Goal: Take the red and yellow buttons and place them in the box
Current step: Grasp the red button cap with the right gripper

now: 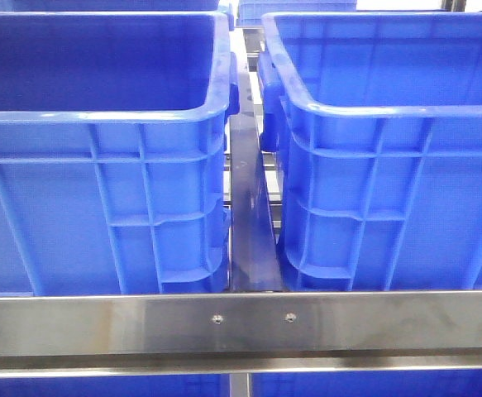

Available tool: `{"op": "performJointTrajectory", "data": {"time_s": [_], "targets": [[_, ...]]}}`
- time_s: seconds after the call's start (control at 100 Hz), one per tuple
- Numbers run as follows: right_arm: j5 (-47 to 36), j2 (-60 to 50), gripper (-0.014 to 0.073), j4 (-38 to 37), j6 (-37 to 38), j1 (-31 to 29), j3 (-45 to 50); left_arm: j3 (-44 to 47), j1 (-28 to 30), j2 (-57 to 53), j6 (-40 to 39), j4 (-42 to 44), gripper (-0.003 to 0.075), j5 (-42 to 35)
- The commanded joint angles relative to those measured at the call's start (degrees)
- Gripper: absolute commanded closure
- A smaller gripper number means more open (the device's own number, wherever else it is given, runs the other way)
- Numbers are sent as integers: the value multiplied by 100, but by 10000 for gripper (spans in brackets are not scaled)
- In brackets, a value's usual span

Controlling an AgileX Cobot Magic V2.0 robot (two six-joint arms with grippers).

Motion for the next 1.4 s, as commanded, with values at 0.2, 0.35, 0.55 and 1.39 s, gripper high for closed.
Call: {"op": "performJointTrajectory", "data": {"time_s": [0.2,0.35,0.55,1.39], "targets": [[508,-132,463,426,-78,9,-188,-149,-38,-127,-1,74,739,-385],[508,-132,506,426,-78,9,-188,-149,-38,-127,-1,25,732,-405],[423,-132,506,426,-78,9,-188,-149,-38,-127,-1,-79,489,-405],[-178,-162,506,421,-94,-1125,-188,279,1885,-1386,-766,200,237,-404]]}}
